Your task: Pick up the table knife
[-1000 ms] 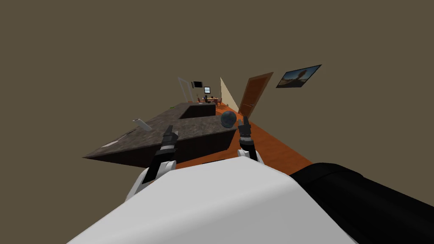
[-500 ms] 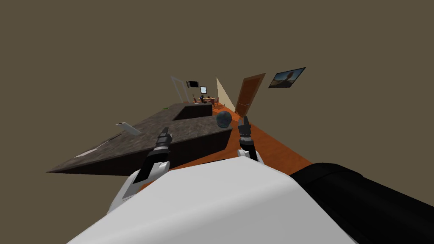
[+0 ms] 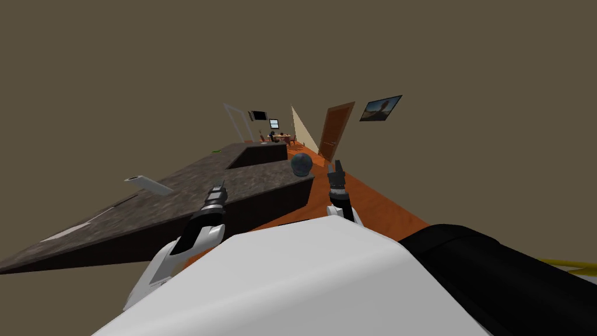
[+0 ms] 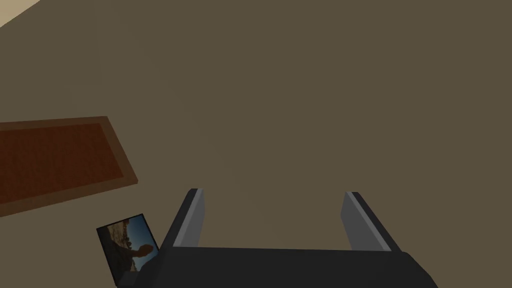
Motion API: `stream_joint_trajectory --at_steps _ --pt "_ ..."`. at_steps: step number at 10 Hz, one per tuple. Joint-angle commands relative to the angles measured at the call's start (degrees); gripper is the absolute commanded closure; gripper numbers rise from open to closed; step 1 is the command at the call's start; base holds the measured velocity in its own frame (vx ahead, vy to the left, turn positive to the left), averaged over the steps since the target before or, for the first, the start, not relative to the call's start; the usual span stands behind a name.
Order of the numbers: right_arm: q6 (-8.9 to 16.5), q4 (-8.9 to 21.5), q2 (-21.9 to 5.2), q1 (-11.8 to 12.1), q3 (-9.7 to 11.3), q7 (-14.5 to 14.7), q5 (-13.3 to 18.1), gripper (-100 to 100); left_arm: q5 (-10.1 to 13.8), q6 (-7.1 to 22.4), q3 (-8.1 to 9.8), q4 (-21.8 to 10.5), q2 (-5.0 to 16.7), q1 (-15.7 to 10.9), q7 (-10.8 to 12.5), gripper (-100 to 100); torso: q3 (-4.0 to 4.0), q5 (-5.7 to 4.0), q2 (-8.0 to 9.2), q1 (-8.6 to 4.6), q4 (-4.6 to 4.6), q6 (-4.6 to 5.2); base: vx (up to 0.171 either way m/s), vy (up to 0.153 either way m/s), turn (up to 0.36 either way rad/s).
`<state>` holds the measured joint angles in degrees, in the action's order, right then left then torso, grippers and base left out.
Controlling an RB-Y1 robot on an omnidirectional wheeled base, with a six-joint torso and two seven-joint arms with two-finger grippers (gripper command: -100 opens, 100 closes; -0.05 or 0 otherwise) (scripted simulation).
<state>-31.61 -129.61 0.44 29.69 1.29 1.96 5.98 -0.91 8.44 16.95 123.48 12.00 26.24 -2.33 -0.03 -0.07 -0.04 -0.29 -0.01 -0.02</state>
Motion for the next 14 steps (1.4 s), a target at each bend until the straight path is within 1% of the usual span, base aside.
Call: stream_joint_trajectory --at_steps 1,2,3,4,5,6,7,8,9,10,11,12,14 --pt "0.0 0.0 0.0 0.0 0.0 0.0 0.0 0 -0.3 2.9 2.86 -0.7 0.1 0.1 -1.2 -100 0.0 0.0 0.0 0.0 0.0 0.0 0.021 -0.099 -0.18" --pt "0.0 0.0 0.0 0.0 0.0 0.0 0.0 0 -0.3 4.6 3.09 -0.7 0.1 0.1 -1.2 -100 0.01 -0.01 0.02 -0.06 0.01 0.04 0.017 -0.071 -0.088" --pt "0.0 0.0 0.0 0.0 0.0 0.0 0.0 0 -0.3 5.7 3.09 -0.7 0.1 0.1 -1.2 -100 0.02 0.0 0.04 0.01 0.01 0.01 0.008 -0.024 0.009" --pt "0.0 0.0 0.0 0.0 0.0 0.0 0.0 0 -0.6 8.2 5.79 -1.0 0.2 0.0 -2.3 -100 0.04 0.03 0.07 0.17 0.02 0.0 0.041 -0.06 -0.177" --pt "0.0 0.0 0.0 0.0 0.0 0.0 0.0 0 -0.6 9.9 5.82 -1.0 0.2 0.0 -2.3 -100 0.0 0.02 -0.01 0.08 0.01 0.03 0.041 -0.053 -0.15" --pt "0.0 0.0 0.0 0.0 0.0 0.0 0.0 0 -0.9 12.3 8.46 -1.4 0.2 -0.1 -3.3 -100 -0.01 0.02 -0.02 0.12 0.0 0.01 0.05 -0.067 -0.19" --pt "0.0 0.0 0.0 0.0 0.0 0.0 0.0 0 -0.9 14.2 8.56 -1.4 0.2 -0.1 -3.3 -100 -0.03 0.02 -0.06 0.06 -0.01 0.03 0.036 -0.049 -0.137" --pt "0.0 0.0 0.0 0.0 0.0 0.0 0.0 0 -1.2 16.3 11.28 -1.8 0.1 -0.1 -4.2 -100 -0.02 0.02 -0.03 0.12 -0.01 0.01 0.055 -0.075 -0.211" --pt "0.0 0.0 0.0 0.0 0.0 0.0 0.0 0 -1.2 18.4 11.28 -1.8 0.1 -0.1 -4.2 -100 -0.04 0.01 -0.07 0.03 -0.01 0.03 0.036 -0.048 -0.138" --pt "0.0 0.0 0.0 0.0 0.0 0.0 0.0 0 -1.4 20.5 13.96 -2.2 0.1 -0.2 -5.1 -100 -0.02 0.02 -0.02 0.11 -0.01 0.01 0.051 -0.069 -0.194" --pt "0.0 0.0 0.0 0.0 0.0 0.0 0.0 0 -1.4 22.4 13.96 -2.2 0.1 -0.2 -5.1 -100 -0.02 0.01 -0.05 0.04 -0.01 0.02 0.036 -0.048 -0.135" --pt "0.0 0.0 0.0 0.0 0.0 0.0 0.0 0 -1.7 24.3 16.33 -2.6 0.0 -0.3 -5.8 -100 -0.01 0.02 0.0 0.1 0.0 0.01 0.054 -0.072 -0.204" --pt "0.0 0.0 0.0 0.0 0.0 0.0 0.0 0 -1.7 27.1 16.57 -2.6 0.0 -0.3 -5.8 -100 -0.01 0.01 0.0 0.09 0.0 0.01 0.021 -0.028 -0.078"
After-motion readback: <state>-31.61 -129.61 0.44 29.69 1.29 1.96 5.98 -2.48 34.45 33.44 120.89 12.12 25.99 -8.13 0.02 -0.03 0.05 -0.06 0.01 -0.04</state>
